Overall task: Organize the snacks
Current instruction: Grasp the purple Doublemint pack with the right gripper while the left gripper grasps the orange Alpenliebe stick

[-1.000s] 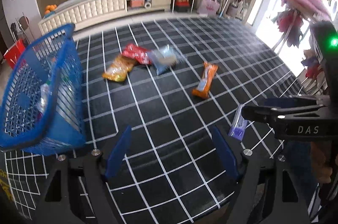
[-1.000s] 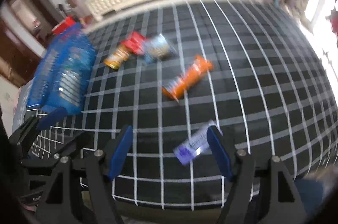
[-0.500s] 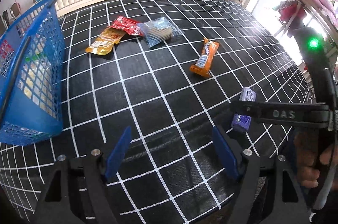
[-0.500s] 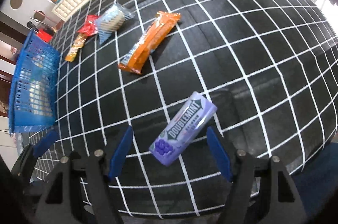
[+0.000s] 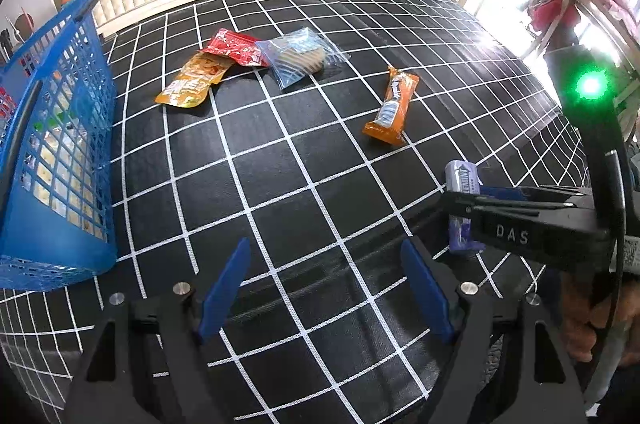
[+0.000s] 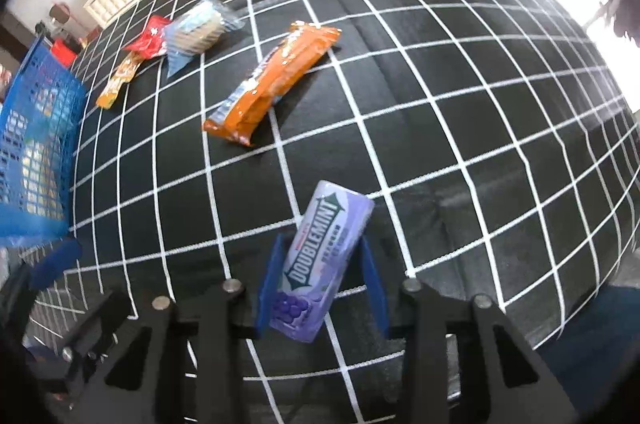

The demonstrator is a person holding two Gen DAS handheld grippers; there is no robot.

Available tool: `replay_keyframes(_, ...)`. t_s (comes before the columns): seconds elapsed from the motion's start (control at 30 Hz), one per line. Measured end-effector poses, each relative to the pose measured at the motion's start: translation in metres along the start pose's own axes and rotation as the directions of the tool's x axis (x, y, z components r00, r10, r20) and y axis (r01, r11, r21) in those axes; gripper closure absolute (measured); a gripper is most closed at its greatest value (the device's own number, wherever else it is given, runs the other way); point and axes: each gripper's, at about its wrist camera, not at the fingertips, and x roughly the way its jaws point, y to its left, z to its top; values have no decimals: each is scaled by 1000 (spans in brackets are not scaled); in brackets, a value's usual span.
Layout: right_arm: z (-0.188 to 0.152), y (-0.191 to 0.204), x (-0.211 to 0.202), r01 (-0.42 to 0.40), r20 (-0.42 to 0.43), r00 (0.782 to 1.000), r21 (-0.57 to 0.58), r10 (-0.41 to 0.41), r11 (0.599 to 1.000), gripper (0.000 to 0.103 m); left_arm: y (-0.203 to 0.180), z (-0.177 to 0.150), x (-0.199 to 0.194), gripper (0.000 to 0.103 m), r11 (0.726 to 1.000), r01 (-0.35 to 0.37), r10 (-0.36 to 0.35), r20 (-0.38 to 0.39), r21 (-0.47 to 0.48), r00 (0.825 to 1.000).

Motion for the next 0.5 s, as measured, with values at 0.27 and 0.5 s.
replay_keyframes(0.27, 3, -10, -26, -145, 49, 988, 8, 145, 989, 65, -8, 19, 0, 26, 999, -34, 34, 5, 37, 999)
replay_keyframes(0.5, 12, -36, -44, -191, 106, 976, 18, 188, 981, 67, -37, 51, 19, 26, 989, -40, 41, -10, 139, 999)
